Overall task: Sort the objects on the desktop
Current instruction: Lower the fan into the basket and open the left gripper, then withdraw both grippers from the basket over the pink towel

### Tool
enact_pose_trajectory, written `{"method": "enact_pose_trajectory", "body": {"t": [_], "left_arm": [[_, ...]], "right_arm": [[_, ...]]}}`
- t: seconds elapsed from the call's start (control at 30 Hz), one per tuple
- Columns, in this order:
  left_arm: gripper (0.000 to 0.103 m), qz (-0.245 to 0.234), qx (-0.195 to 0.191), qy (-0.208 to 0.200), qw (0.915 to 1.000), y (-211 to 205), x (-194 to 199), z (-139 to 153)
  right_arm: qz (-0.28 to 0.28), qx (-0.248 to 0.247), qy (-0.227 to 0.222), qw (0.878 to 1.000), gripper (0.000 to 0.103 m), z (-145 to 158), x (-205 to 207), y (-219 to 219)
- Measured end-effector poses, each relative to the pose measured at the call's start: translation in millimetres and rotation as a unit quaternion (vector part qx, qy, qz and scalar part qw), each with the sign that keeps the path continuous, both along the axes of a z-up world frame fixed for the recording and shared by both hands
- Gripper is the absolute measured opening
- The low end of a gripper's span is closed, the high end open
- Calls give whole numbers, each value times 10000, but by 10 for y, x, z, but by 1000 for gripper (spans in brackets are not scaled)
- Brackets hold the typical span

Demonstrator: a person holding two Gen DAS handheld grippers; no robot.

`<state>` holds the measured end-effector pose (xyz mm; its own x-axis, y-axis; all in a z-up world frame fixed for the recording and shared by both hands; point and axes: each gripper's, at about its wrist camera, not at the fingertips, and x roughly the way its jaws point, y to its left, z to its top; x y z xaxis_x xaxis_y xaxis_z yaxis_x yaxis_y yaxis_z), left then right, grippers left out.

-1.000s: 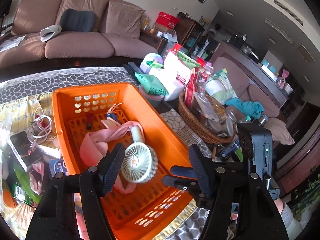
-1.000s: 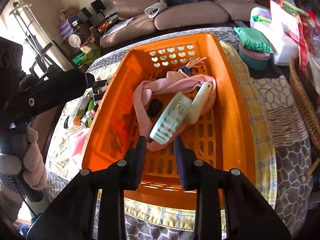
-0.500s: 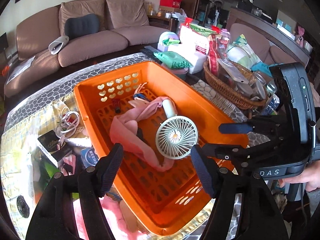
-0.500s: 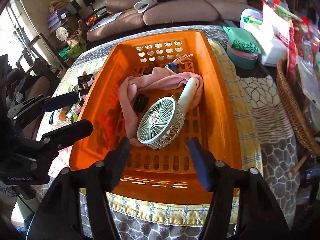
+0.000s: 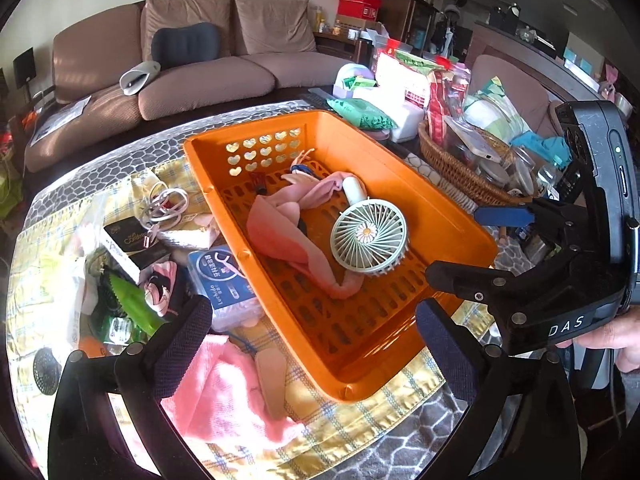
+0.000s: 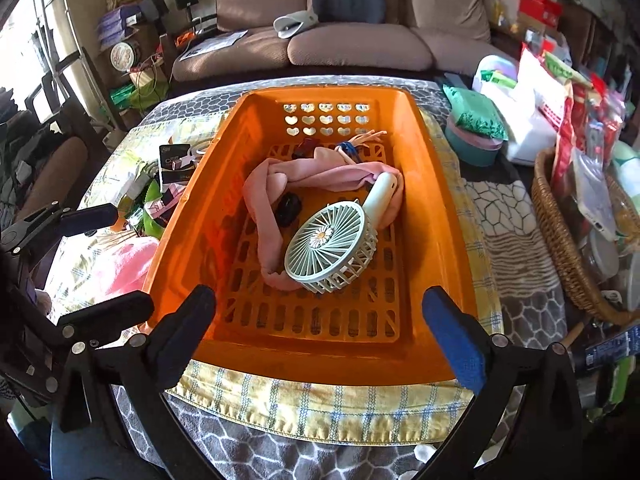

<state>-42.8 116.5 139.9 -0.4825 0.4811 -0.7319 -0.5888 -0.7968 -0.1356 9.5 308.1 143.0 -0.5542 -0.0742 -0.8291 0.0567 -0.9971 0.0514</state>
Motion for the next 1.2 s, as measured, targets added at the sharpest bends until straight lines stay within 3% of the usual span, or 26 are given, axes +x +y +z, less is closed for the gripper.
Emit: {"method": "enact_pose_trajectory", "body": {"t": [0.37, 0.67, 0.87, 1.03, 1.1, 1.2], "left_arm": [[103, 367, -14, -38, 9993, -469, 89, -2], [103, 1014, 112, -76, 9947, -1436, 145, -56], [103, 1443, 212, -269, 9889, -2139, 154, -235], [103, 1522, 230, -385, 9873, -2469, 167, -407], [103, 1463, 183, -398, 9883, -2508, 173, -457], [103, 1300, 172, -319, 9909, -2513, 187, -506]], "right_arm": [[161, 0, 41, 9999, 103, 75, 115, -334], [402, -180, 146, 9989, 103, 191, 192, -836], [730, -303, 240, 9966, 103, 180, 208, -1296], [988, -504, 162, 9937, 100, 104, 160, -1695], [1037, -700, 62, 9921, 97, 63, 114, -1823], [1033, -1052, -158, 9889, 77, -33, -10, -1943]]}}
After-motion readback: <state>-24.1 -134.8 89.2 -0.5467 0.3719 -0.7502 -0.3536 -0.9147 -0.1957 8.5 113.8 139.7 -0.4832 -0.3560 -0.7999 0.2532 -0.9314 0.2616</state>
